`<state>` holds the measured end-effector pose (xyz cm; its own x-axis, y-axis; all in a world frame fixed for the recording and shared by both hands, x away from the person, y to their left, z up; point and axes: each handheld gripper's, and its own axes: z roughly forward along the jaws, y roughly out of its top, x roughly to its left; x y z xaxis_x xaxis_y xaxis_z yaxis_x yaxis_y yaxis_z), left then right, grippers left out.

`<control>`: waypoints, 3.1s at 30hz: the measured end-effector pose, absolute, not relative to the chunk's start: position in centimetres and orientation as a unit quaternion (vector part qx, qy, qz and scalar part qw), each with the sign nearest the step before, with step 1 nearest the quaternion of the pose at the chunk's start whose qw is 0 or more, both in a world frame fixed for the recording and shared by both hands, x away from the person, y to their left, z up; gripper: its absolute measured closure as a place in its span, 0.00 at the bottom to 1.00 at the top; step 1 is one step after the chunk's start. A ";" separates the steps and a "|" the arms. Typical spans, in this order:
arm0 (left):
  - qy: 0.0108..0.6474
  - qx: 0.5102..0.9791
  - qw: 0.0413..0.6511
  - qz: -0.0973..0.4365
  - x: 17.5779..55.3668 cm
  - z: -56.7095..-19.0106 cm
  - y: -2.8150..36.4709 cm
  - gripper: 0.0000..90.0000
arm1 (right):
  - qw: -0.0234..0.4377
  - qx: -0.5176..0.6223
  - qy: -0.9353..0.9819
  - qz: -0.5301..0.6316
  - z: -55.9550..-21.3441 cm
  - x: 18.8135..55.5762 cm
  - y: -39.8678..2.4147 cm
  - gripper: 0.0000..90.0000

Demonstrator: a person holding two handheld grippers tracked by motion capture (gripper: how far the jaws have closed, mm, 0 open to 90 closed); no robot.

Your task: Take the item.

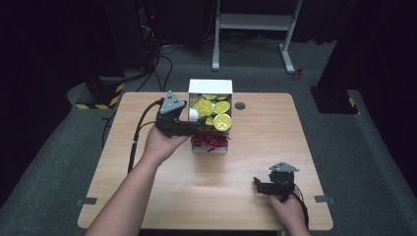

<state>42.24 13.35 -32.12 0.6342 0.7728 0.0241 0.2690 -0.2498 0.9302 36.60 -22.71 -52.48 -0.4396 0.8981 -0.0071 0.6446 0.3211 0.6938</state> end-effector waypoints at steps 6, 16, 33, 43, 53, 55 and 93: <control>0.354 0.750 0.501 0.248 43.0 -32.3 12.9 0.17 | 0.202 0.489 0.788 0.316 -52.5 36.6 -22.7 0.09; 0.365 0.748 0.501 0.235 43.3 -31.9 13.4 0.19 | 0.202 0.489 0.788 0.316 -52.5 36.7 -22.7 0.09; 0.358 0.755 0.497 0.236 44.0 -31.9 12.7 0.21 | 0.200 0.491 0.787 0.316 -52.5 36.6 -22.6 0.09; 0.360 0.763 0.489 0.221 45.2 -32.9 11.6 0.25 | 0.201 0.489 0.788 0.316 -52.5 36.6 -22.7 0.09; 0.361 0.764 0.483 0.230 45.9 -33.5 10.9 0.28 | 0.200 0.489 0.788 0.316 -52.5 36.6 -22.6 0.09; 0.365 0.760 0.486 0.231 45.9 -33.5 10.8 0.28 | 0.200 0.487 0.789 0.316 -52.5 36.6 -22.7 0.09; 0.352 0.765 0.478 0.251 44.7 -33.5 10.6 0.39 | 0.198 0.487 0.790 0.316 -52.5 36.7 -22.5 0.09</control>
